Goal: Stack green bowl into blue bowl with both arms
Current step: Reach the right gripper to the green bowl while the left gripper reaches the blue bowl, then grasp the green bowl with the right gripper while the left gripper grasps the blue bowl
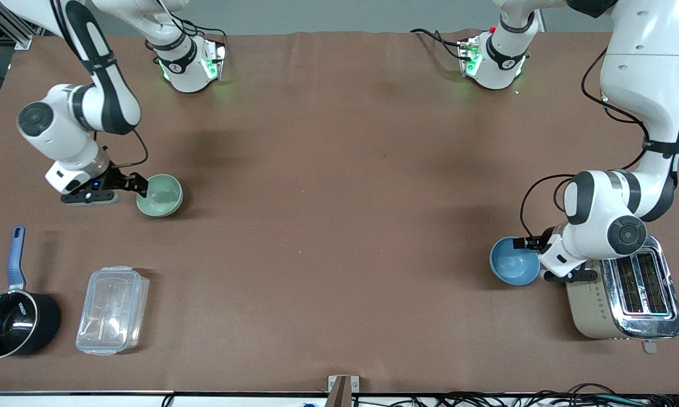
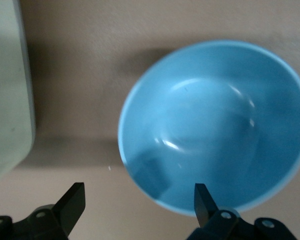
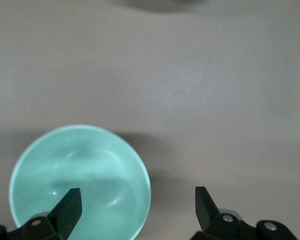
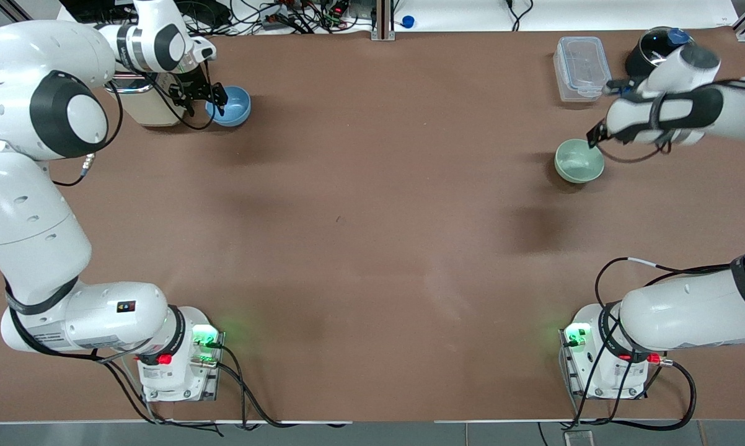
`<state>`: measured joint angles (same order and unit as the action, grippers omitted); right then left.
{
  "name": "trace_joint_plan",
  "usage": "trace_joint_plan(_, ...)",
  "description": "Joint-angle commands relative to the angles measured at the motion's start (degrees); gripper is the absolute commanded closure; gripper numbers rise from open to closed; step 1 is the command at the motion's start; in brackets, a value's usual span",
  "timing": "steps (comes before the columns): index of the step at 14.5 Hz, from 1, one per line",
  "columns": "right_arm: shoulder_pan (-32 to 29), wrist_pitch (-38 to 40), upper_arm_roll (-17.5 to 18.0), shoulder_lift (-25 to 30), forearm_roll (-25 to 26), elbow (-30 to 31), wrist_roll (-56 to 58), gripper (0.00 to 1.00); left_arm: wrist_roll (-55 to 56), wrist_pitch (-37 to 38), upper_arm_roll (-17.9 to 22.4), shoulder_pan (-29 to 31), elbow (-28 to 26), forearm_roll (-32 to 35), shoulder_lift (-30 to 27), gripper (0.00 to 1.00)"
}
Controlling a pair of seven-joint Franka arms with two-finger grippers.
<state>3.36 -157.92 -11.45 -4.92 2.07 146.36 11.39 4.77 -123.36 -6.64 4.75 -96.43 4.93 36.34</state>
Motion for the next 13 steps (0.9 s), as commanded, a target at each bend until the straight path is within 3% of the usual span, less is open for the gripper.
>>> trace_joint_plan(1, -0.6, -6.8, 0.4, -2.7, 0.5, 3.1, 0.5, 0.02, 0.8, -2.8, 0.0, 0.4, 1.0, 1.1, 1.8, 0.17)
trace_joint_plan(5, -0.7, -9.4, 0.4, -5.6, 0.5, 3.1, 0.4, 0.17, 1.0, -3.6, 0.0, -0.4, 2.2, 0.5, 3.3, 0.71)
trace_joint_plan(7, -0.6, -9.4, 0.4, -6.2, 0.5, 3.1, 0.2, 0.32, 3.5, -3.6, -0.2, -0.2, 2.3, 0.6, 3.4, 0.93)
trace_joint_plan(8, -0.6, -9.3, 0.4, -6.2, 0.5, 3.1, 0.1, 0.44, 5.2, -3.6, -0.4, -0.6, 2.3, 0.6, 3.4, 1.0)
trace_joint_plan(11, -0.5, -8.7, 0.5, -6.2, 0.2, 3.0, -0.3, 0.93, 9.5, -3.2, -0.9, -1.8, 2.3, 0.6, 2.5, 1.0)
trace_joint_plan(12, -0.7, -8.7, 0.5, -6.2, -0.2, 2.8, -0.3, 1.0, 11.5, -3.1, -2.2, -2.5, 2.3, 0.5, 1.9, 1.0)
trace_joint_plan(13, -0.7, -8.7, 0.4, -6.2, -0.2, 2.7, -0.4, 1.0, 14.4, -3.0, -3.7, -2.7, 2.2, 0.5, 1.1, 1.0)
